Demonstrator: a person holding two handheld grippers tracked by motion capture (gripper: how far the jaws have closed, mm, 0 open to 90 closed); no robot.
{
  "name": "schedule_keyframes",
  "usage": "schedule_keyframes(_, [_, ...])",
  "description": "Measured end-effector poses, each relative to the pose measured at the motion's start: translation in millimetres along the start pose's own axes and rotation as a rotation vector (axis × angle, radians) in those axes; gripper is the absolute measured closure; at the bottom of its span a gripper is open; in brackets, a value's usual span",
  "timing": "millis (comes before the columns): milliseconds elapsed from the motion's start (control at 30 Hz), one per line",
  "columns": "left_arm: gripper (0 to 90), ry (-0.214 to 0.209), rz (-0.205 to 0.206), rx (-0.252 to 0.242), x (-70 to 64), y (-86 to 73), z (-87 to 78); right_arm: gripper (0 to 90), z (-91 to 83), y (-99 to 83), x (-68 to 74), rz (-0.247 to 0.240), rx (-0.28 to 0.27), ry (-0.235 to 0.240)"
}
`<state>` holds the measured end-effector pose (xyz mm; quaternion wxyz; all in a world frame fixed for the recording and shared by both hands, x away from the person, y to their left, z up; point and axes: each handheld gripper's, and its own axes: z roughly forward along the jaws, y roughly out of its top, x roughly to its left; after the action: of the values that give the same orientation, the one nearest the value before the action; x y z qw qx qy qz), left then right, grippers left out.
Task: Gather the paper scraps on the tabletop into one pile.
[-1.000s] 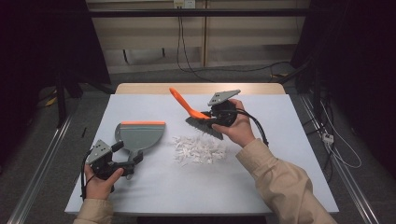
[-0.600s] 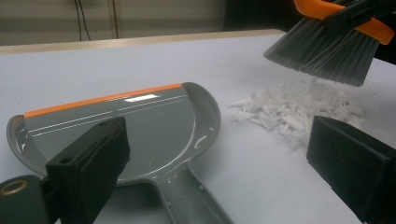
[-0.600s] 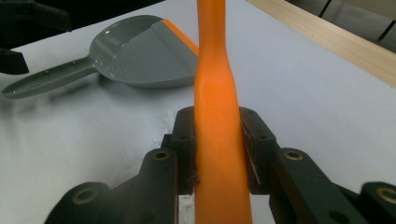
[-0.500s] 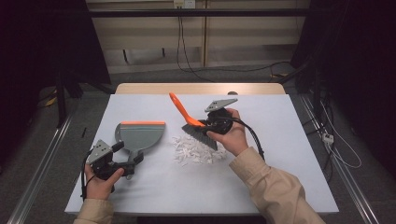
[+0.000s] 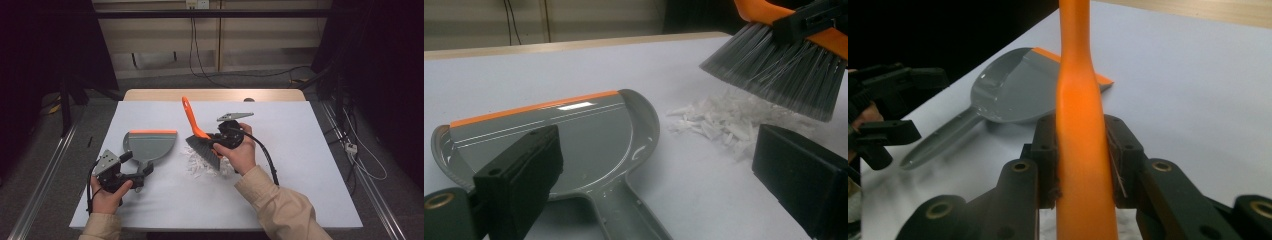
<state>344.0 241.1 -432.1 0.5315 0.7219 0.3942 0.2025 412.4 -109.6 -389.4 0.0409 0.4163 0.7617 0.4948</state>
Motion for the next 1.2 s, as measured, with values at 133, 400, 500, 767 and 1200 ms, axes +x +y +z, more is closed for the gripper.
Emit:
schedule_keyframes(133, [5.6,-0.001,0.002,-0.001,0.0,0.2,-0.1,71.1,7.1,-4.7,7.4,0.049,-0.010,-0.002])
schedule_keyframes(400, [5.6,-0.002,0.005,-0.001,0.0,0.3,-0.2,71.2,26.1,-13.9,27.0,0.123,0.002,0.021])
schedule_keyframes(500, [5.6,0.000,0.006,0.001,0.1,0.2,-0.1,71.1,35.9,-18.6,33.3,0.149,0.021,0.028])
schedule_keyframes(767, [5.6,0.000,0.011,0.001,0.6,0.2,-0.7,71.2,49.4,-30.8,16.2,0.203,0.114,-0.052])
schedule_keyframes(1200, [5.7,-0.001,0.018,0.009,-0.8,0.8,3.0,71.3,0.6,-29.7,-24.2,0.245,0.083,-0.168])
